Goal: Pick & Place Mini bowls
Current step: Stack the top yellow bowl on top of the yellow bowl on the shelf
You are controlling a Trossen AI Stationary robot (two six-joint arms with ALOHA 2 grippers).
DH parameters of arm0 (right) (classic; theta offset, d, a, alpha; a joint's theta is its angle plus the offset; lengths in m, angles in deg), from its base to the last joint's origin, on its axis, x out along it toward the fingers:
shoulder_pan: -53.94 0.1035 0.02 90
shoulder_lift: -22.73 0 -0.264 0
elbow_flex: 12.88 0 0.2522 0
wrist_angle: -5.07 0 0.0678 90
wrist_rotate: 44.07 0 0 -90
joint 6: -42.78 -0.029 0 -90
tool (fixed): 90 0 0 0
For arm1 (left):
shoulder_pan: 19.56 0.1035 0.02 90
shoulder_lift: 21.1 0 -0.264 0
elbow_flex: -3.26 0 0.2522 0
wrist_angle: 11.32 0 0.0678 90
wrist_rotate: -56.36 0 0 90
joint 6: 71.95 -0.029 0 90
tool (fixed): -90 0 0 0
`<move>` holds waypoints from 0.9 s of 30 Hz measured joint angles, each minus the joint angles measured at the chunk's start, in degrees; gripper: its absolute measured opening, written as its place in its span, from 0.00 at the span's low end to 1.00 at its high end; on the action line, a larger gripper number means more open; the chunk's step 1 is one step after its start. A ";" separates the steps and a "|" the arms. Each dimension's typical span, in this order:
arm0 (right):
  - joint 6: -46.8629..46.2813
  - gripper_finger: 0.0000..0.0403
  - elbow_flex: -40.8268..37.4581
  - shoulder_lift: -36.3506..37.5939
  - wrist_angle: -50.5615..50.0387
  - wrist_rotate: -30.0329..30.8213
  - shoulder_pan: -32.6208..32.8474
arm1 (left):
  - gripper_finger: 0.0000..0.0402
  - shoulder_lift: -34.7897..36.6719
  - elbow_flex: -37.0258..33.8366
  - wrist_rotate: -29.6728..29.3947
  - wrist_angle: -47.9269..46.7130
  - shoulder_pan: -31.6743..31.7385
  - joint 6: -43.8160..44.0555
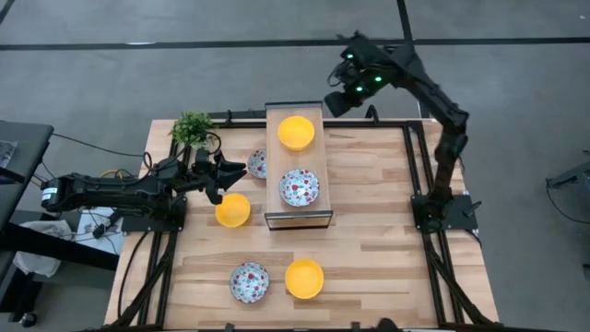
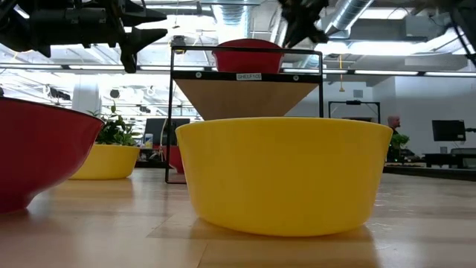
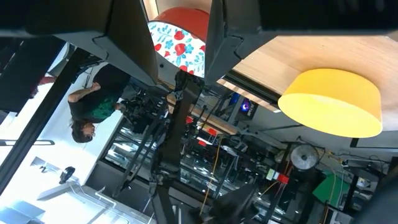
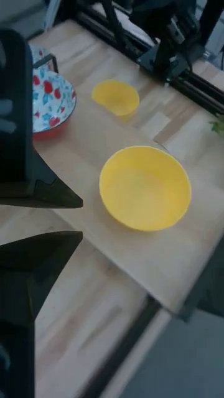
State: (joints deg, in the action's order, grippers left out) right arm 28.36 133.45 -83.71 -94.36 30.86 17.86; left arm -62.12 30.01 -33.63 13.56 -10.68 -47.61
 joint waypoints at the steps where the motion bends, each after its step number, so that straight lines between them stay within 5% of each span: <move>1: 0.44 0.15 0.00 1.11 -0.13 0.96 0.12 | 0.33 0.01 0.00 0.00 -0.01 0.00 0.00; 8: 4.93 0.15 0.00 8.07 -0.91 6.48 2.35 | 0.33 0.00 0.00 0.00 -0.02 0.00 0.17; 27: 11.52 0.15 -3.38 14.12 1.65 8.15 5.20 | 0.33 0.00 0.00 0.01 -0.02 0.00 0.17</move>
State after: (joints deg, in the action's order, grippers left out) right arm 39.88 130.07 -69.59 -92.71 39.01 23.06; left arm -62.12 30.01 -33.62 13.53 -10.68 -47.44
